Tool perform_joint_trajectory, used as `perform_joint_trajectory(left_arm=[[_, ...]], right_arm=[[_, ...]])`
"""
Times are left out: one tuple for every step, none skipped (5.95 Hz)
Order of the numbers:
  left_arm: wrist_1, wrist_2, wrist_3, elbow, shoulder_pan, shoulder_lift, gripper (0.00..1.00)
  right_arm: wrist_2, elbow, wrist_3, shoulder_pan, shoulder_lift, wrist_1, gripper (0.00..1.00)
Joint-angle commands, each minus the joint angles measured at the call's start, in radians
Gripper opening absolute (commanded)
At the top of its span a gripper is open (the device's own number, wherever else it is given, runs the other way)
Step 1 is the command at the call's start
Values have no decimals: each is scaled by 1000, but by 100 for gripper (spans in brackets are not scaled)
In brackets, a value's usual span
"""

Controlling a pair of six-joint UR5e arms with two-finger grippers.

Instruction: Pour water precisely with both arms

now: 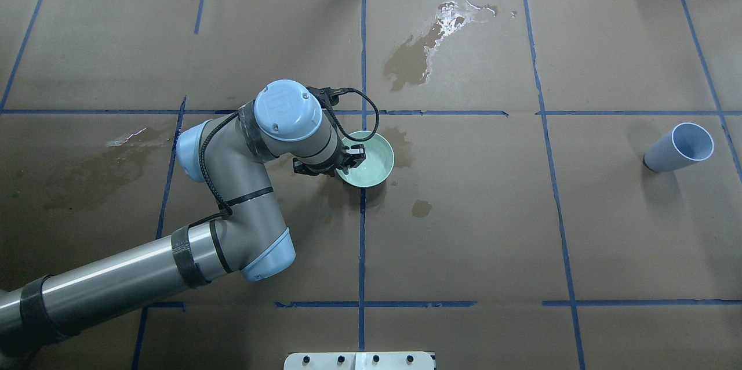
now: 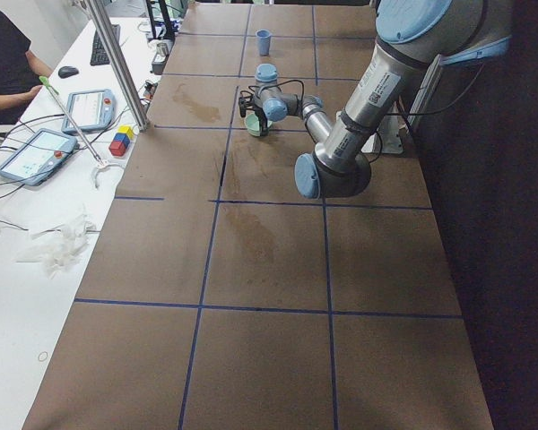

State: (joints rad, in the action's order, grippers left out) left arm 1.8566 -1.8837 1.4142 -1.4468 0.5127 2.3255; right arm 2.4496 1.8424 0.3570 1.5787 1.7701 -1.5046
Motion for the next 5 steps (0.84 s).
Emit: perform_joint_trajectory(left_arm=[[3,0,-1,5,-2,2,24],[4,0,-1,5,-2,2,10],[6,0,-1,5,-2,2,4],[3,0,2,0,-2,2,0],[-4,-2,2,-10,3,0,0]], right_arm=[[-52,90,60,-10,9,-147,100],[-50,90,107,41,50,-152,100],[-47,90,144,76,69,-151,100],[-47,89,145,86,84,-143,100],[-49,89,145,86,83,-141,100]])
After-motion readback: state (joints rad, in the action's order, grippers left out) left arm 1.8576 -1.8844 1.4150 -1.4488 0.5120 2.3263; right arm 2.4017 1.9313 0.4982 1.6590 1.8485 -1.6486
